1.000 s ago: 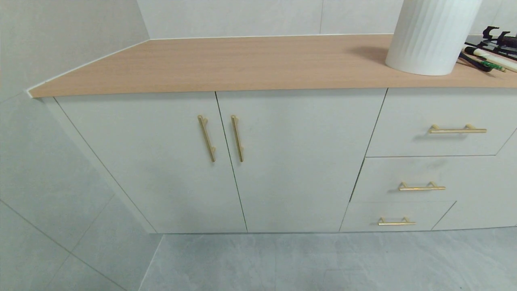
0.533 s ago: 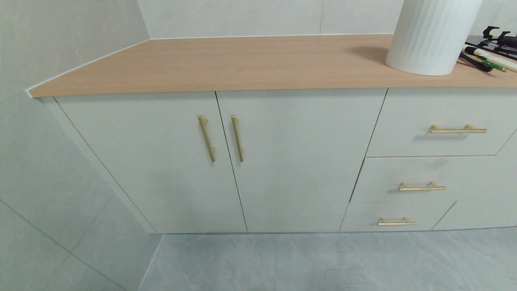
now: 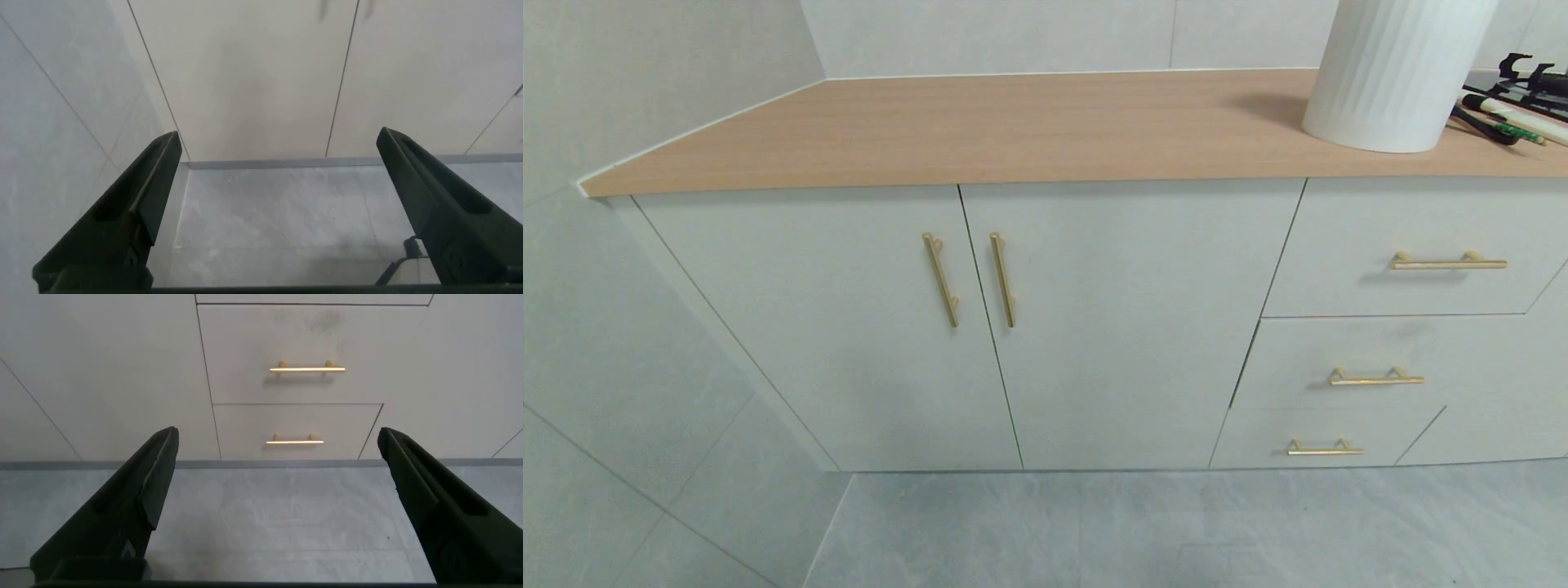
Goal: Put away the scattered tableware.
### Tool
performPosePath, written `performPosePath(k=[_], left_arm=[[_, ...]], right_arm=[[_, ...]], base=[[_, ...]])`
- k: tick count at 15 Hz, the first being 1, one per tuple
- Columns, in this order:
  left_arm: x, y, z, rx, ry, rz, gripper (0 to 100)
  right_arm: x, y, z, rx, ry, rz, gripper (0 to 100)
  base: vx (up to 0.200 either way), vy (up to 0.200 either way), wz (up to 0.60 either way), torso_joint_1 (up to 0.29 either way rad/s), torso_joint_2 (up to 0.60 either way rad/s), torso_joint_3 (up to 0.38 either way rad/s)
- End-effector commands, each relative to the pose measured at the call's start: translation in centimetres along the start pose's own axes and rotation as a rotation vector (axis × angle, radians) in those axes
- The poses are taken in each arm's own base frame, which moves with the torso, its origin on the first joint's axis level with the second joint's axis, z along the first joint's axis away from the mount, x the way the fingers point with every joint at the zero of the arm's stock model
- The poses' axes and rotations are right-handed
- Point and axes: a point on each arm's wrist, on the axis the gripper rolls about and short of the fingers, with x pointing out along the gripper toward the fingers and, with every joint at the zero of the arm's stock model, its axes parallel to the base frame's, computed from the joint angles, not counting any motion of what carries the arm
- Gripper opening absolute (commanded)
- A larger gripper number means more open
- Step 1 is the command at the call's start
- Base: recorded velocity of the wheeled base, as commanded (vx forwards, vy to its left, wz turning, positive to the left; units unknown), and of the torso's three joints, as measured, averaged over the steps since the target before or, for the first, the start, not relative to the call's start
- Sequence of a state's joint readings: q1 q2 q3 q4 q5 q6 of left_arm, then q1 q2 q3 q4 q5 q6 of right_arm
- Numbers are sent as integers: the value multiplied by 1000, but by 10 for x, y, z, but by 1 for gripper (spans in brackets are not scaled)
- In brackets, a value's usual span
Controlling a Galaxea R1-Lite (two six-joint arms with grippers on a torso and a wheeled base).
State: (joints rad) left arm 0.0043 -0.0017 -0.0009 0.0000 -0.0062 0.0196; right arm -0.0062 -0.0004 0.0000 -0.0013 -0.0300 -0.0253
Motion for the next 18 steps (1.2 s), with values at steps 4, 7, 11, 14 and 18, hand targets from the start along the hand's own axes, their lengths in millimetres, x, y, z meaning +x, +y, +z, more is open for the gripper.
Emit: performPosePath(k=[4, 7, 11, 14, 18], left_arm=[[0, 0, 0, -17, 1, 0, 100], [0, 0, 0, -15, 1, 0, 100], [0, 0, 0, -15, 1, 0, 100], [0, 0, 0, -15, 1, 0, 100], [0, 0, 0, -15, 1, 0, 100]], right_arm=[[0, 0, 0, -1, 3, -1, 100], [0, 0, 0, -2, 5, 1, 100], [0, 0, 0, -2, 5, 4, 100], [0, 0, 0, -2, 5, 4, 100], [0, 0, 0, -2, 5, 4, 100]], base=[[0, 0, 0, 0, 0, 0], [0, 0, 0, 0, 0, 0], [0, 0, 0, 0, 0, 0], [0, -133, 0, 2, 2, 2], [0, -200, 0, 2, 1, 2]])
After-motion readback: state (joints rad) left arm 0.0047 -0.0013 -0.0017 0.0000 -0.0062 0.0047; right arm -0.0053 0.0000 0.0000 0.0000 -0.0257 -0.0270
